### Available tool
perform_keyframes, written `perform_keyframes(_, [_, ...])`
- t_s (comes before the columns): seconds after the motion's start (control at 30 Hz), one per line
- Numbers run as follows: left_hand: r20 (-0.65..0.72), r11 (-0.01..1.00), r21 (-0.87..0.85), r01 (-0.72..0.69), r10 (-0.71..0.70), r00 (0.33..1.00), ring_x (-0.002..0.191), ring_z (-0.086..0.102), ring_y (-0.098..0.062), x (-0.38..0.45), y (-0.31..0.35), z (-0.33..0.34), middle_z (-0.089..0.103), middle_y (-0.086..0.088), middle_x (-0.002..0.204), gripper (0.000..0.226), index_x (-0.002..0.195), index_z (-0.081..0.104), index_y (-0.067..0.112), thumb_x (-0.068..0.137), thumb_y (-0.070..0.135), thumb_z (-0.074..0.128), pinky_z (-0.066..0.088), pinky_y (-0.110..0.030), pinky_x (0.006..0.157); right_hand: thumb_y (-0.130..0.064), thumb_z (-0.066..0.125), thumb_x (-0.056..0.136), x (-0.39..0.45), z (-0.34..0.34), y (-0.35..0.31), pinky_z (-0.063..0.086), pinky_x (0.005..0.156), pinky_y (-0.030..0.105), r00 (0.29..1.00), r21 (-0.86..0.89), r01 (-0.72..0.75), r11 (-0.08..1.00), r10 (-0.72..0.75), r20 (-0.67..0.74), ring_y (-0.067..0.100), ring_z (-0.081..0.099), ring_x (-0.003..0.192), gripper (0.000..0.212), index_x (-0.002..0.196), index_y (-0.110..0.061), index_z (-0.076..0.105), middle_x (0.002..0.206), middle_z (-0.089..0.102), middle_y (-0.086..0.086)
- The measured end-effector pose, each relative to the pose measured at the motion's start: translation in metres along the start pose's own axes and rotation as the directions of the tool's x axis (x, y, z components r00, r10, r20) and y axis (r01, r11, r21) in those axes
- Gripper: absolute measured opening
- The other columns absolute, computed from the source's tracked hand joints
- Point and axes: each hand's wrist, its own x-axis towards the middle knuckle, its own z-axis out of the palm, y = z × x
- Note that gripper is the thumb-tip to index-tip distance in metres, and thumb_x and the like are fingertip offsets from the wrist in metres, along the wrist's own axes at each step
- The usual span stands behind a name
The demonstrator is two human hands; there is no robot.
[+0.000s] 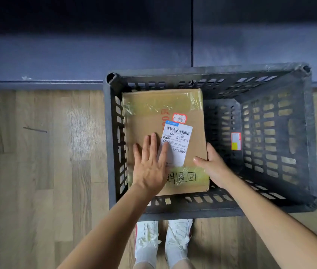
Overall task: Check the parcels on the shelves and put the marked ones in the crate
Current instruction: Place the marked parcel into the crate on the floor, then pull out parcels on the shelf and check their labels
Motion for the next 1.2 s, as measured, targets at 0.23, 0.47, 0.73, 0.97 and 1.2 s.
perform_keyframes(0.23, [0.118, 0.999, -0.009, 0.041, -0.040, 0.992, 0.141, -0.019, -0.037, 0.023, -0.002, 0.020, -0.025, -0.018, 0.152, 0.066, 0.146, -0.016, 0.015, 0.097, 0.039, 0.022, -0.003, -0.063, 0.110, 0.001, 0.056, 0.086, 0.023, 0.002, 0.020, 0.044, 0.097, 0.036, 1.000, -0.045, -0.016, 0.999, 0.016, -0.010, 0.018, 0.055, 0.110, 0.052, 0.133, -0.016, 0.038, 0.123, 0.058, 0.004])
perform_keyframes(0.47, [0.153, 0.998, 0.026, 0.055, -0.058, 0.986, 0.140, -0.023, -0.037, 0.033, -0.005, 0.033, -0.030, -0.018, 0.150, 0.065, 0.145, -0.020, 0.015, 0.097, 0.035, 0.020, -0.003, -0.063, 0.111, -0.001, 0.055, 0.088, 0.035, 0.004, 0.028, 0.042, 0.100, 0.036, 1.000, -0.076, -0.024, 0.997, 0.024, -0.003, 0.015, 0.053, 0.112, 0.048, 0.129, -0.019, 0.038, 0.123, 0.057, 0.001])
perform_keyframes(0.73, [0.164, 0.995, -0.073, 0.071, -0.058, 0.985, 0.144, -0.010, -0.032, 0.020, -0.009, 0.004, -0.012, -0.017, 0.156, 0.062, 0.148, -0.007, 0.009, 0.098, 0.028, 0.025, 0.001, -0.048, 0.118, -0.015, 0.057, 0.085, 0.020, 0.012, -0.009, 0.045, 0.085, 0.031, 0.984, -0.416, -0.114, 0.902, 0.045, -0.172, 0.025, 0.052, 0.111, 0.070, 0.144, -0.020, 0.020, 0.133, 0.050, 0.006])
perform_keyframes(0.97, [-0.065, 0.989, -0.141, 0.053, -0.063, 0.996, 0.132, 0.036, -0.025, -0.034, -0.023, -0.080, 0.041, -0.009, 0.144, 0.050, 0.142, 0.027, 0.010, 0.095, 0.023, 0.035, 0.028, -0.033, 0.111, -0.006, 0.054, 0.088, -0.077, 0.001, -0.085, 0.033, 0.102, 0.027, 0.930, -0.709, 0.274, 0.650, -0.367, 0.023, 0.027, 0.049, 0.121, 0.045, 0.133, -0.008, 0.046, 0.131, 0.054, 0.010])
perform_keyframes(1.2, [-0.258, 0.993, -0.114, 0.008, -0.037, 0.965, 0.121, 0.046, -0.023, -0.123, -0.029, -0.234, 0.051, -0.006, 0.131, 0.046, 0.136, 0.033, 0.011, 0.094, 0.028, 0.038, 0.039, -0.031, 0.097, -0.025, 0.047, 0.093, -0.197, -0.013, -0.201, -0.001, 0.114, 0.023, 0.833, -0.888, 0.377, 0.263, -0.516, 0.200, 0.013, 0.011, 0.144, 0.058, 0.145, -0.018, 0.023, 0.154, 0.020, -0.001])
